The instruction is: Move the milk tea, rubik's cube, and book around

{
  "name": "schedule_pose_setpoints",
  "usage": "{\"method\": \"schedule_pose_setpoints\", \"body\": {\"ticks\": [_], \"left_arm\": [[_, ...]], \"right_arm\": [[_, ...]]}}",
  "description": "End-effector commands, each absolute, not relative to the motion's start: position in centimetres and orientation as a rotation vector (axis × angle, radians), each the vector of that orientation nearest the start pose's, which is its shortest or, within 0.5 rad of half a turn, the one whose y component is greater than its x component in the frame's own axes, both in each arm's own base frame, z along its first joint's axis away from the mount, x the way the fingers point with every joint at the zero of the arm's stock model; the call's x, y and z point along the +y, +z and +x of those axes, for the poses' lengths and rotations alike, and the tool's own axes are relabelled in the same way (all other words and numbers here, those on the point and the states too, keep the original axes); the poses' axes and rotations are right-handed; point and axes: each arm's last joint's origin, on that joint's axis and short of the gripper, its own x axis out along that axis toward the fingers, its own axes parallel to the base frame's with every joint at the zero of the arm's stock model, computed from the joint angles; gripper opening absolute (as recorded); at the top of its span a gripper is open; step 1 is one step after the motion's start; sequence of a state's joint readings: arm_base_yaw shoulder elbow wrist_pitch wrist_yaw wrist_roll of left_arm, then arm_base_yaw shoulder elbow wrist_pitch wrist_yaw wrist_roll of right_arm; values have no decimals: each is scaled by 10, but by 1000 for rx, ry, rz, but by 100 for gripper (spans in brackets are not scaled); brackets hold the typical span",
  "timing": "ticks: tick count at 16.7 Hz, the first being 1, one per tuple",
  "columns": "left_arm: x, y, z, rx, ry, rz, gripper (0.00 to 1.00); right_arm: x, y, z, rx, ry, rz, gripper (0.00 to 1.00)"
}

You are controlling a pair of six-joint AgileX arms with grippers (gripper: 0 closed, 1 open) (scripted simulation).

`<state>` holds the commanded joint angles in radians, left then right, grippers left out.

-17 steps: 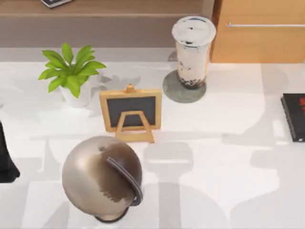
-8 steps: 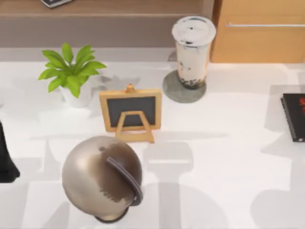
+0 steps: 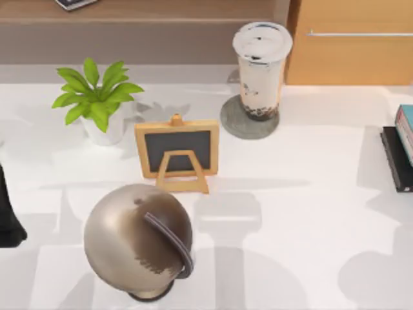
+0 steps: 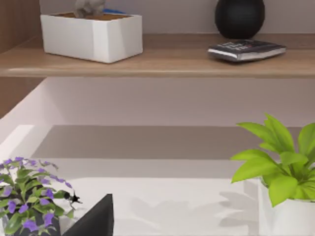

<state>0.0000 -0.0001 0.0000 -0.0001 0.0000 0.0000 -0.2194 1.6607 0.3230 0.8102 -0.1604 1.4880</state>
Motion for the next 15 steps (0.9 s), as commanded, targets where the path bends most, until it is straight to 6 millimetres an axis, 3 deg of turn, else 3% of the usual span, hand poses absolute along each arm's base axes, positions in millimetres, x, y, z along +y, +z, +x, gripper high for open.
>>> {"method": "schedule_pose_setpoints", "body": {"ticks": [10, 15], "left_arm": [[-1, 160, 106, 0, 0, 0, 100], [-1, 160, 106, 0, 0, 0, 100]], "right_arm": [[-49, 86, 249, 391, -427, 1539, 0], [-49, 86, 249, 391, -427, 1539, 38]]}}
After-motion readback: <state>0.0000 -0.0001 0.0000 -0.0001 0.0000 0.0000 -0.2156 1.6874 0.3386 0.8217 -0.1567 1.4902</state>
